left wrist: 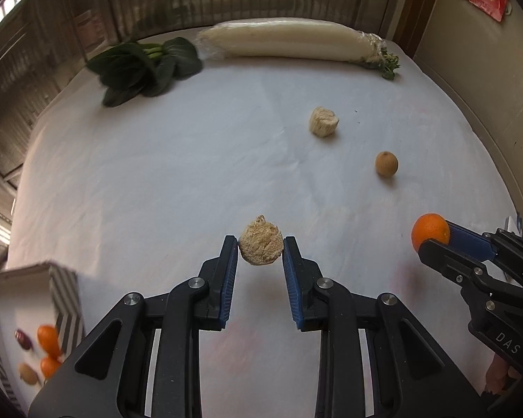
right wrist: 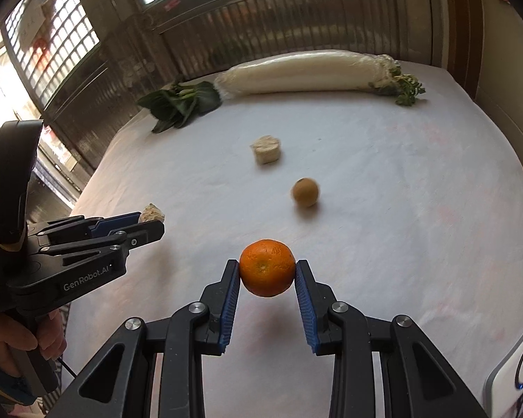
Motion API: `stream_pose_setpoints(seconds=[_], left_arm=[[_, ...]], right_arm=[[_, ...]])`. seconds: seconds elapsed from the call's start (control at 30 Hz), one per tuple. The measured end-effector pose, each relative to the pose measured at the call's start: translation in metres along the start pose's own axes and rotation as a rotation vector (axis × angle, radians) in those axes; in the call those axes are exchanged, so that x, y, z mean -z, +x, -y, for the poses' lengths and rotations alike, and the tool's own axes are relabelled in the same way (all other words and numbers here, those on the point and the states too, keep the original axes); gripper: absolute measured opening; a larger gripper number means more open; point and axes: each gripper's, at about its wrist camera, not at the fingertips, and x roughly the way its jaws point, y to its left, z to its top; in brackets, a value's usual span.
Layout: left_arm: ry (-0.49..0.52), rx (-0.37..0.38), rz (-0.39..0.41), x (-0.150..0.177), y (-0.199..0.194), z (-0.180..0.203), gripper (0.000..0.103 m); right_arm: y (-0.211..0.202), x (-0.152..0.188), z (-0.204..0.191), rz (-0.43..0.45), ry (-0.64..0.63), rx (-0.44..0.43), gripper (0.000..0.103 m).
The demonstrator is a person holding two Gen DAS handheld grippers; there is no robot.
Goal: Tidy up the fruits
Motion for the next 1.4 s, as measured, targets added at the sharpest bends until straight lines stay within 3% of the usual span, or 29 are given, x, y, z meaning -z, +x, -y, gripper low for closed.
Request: stream_pose_setpoints(seconds=[0.5, 1.4], left_arm=[[-0.100, -0.025, 0.018, 0.053, -0.058, -0.047, 0.026], [-0.323, -0.217, 0.029, 0.144, -0.125, -0.148, 0.026]], right_arm=[[-0.015, 0.020, -0.079, -0.028, -0.142, -0.071, 0.031], [-0.006, 0.046, -0.214, -0.093, -0.416, -0.237, 0.031]])
